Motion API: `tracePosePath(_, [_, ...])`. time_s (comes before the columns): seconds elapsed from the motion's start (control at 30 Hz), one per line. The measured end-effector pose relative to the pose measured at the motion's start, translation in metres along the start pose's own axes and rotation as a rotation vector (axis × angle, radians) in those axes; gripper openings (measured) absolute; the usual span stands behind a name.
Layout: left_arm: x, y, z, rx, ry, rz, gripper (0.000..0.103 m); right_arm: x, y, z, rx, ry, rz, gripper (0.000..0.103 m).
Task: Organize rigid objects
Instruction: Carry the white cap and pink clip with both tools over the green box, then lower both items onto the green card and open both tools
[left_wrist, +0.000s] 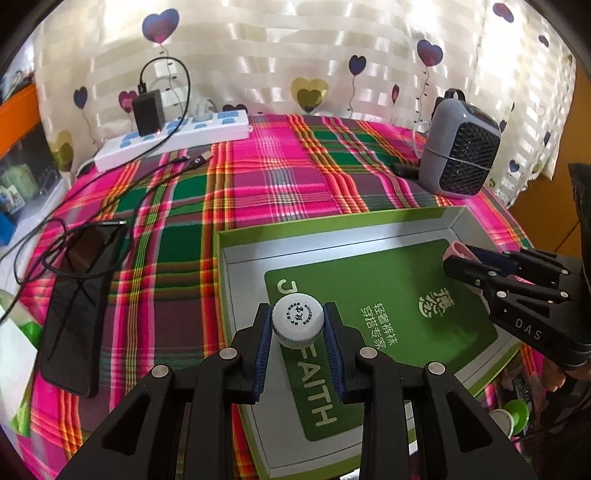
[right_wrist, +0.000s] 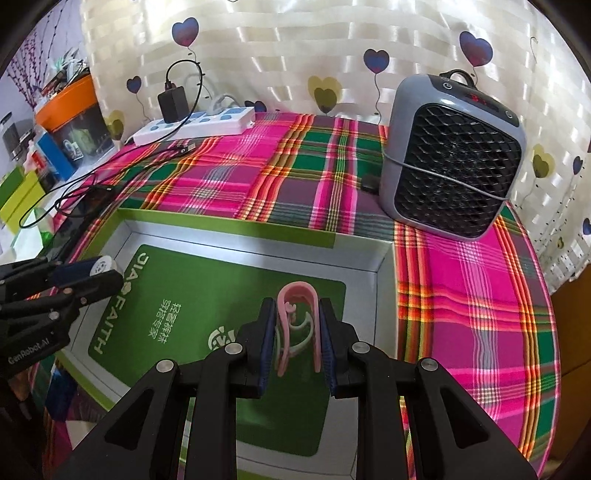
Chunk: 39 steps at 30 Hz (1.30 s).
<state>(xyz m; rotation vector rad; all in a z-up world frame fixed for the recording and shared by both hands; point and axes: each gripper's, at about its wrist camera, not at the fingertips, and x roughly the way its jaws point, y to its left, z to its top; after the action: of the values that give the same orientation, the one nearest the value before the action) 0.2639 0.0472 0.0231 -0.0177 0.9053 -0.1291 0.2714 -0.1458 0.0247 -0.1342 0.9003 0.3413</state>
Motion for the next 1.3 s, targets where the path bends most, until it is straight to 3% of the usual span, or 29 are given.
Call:
tracePosePath(0.67, [0.002,-0.001,0.0,0.012,0.002,-0.009,0.029,0.01,-0.004,-0.001,0.048,0.021,0.026,0.025])
tracePosePath(0.7, [0.001,-0.001,0.0,0.01,0.001,-0.015,0.03,0.01,-0.005,-0.002,0.051,0.02,0.032,0.026])
tracePosePath(0.77, [0.0,-0.002,0.0,0.007,-0.003,-0.014,0.037,0.009,-0.005,-0.002,0.058,0.014,0.046,0.04])
tracePosePath(0.83, [-0.001,-0.002,0.0,0.006,-0.004,-0.014,0.038,0.007,-0.003,-0.002,0.055,0.005,0.051,0.051])
tracePosePath(1.3, [-0.028,-0.003,-0.01,-0.008,-0.034,-0.005,0.038,-0.013,0.001,-0.011,0.058,-0.034,0.046,0.052])
